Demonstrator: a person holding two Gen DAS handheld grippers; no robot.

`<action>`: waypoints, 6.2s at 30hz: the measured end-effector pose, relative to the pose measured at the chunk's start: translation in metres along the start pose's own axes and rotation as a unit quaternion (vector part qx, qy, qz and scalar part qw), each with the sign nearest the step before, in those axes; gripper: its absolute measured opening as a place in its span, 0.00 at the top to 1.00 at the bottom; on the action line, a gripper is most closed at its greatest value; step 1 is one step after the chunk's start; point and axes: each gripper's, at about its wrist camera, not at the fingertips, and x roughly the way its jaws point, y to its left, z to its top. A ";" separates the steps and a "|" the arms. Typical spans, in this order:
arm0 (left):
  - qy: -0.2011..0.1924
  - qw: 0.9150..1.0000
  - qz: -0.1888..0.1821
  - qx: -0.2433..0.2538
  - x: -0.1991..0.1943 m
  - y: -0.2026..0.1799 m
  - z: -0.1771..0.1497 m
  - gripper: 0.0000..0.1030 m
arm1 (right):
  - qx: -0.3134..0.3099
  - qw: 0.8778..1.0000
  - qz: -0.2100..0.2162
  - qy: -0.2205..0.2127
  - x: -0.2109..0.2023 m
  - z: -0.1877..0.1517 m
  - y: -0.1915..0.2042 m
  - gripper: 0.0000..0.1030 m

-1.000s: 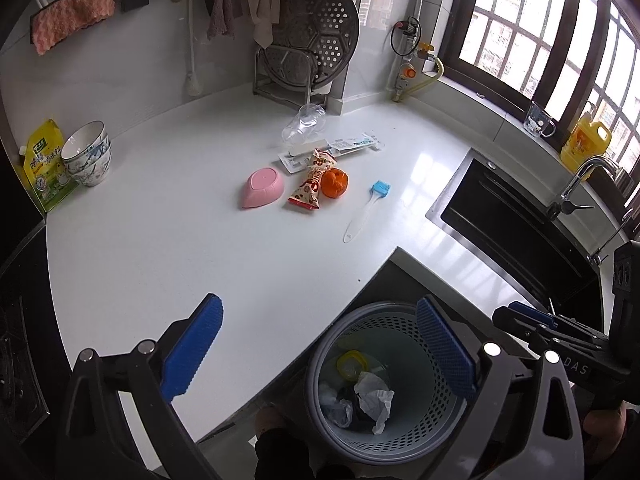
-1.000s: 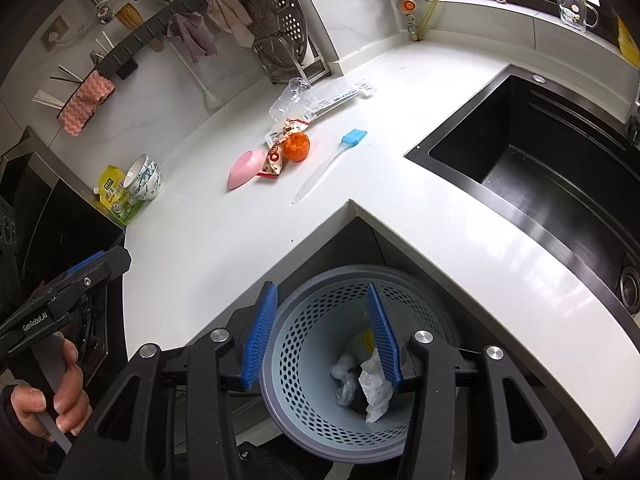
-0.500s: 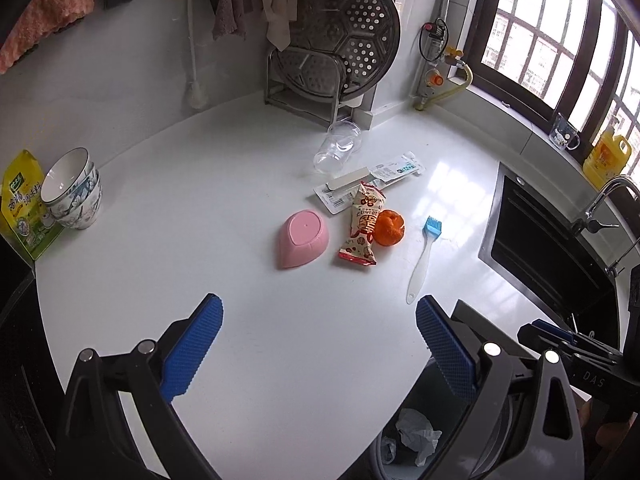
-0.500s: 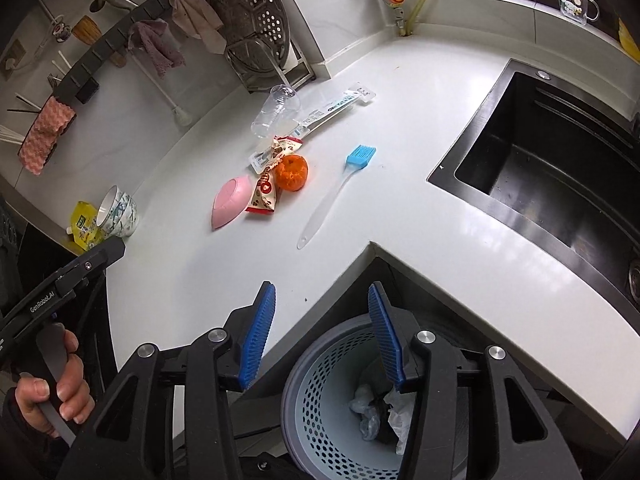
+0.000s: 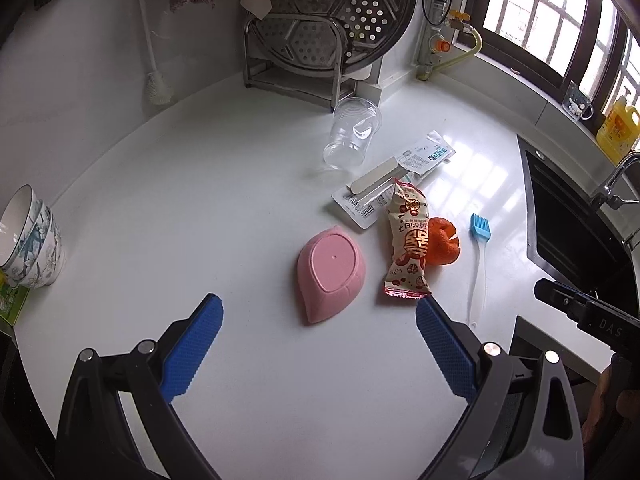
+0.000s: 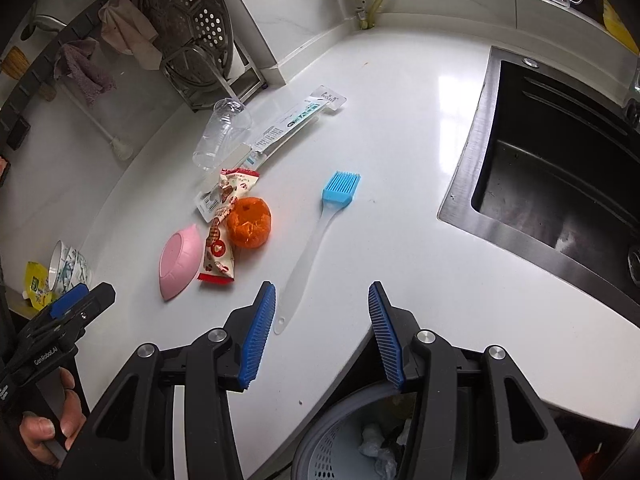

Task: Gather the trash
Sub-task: 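Move both grippers toward the pink container and blue brush, then grasp the blue brush with the right gripper while the left grasps the pink container, then lift the pink container and blue brush and carry both over the grey basket, then open both grippers to drop the pink container and brush into the basket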

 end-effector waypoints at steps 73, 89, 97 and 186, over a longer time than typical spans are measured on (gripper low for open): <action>0.023 0.997 -0.073 -0.006 0.065 0.017 0.021 0.43 | 0.027 0.998 -0.048 -0.023 0.054 0.042 0.025 0.75; -0.016 0.996 -0.085 -0.009 0.030 0.015 0.030 0.45 | 0.023 0.998 -0.032 -0.046 0.025 0.034 0.028 0.75; -0.031 0.996 -0.084 -0.007 0.013 0.014 0.030 0.45 | 0.016 0.998 -0.020 -0.060 0.007 0.032 0.031 0.75; 0.065 0.998 -0.013 -0.018 -0.048 -0.217 -0.206 0.29 | -0.061 0.994 0.051 0.079 -0.055 -0.181 -0.168 0.62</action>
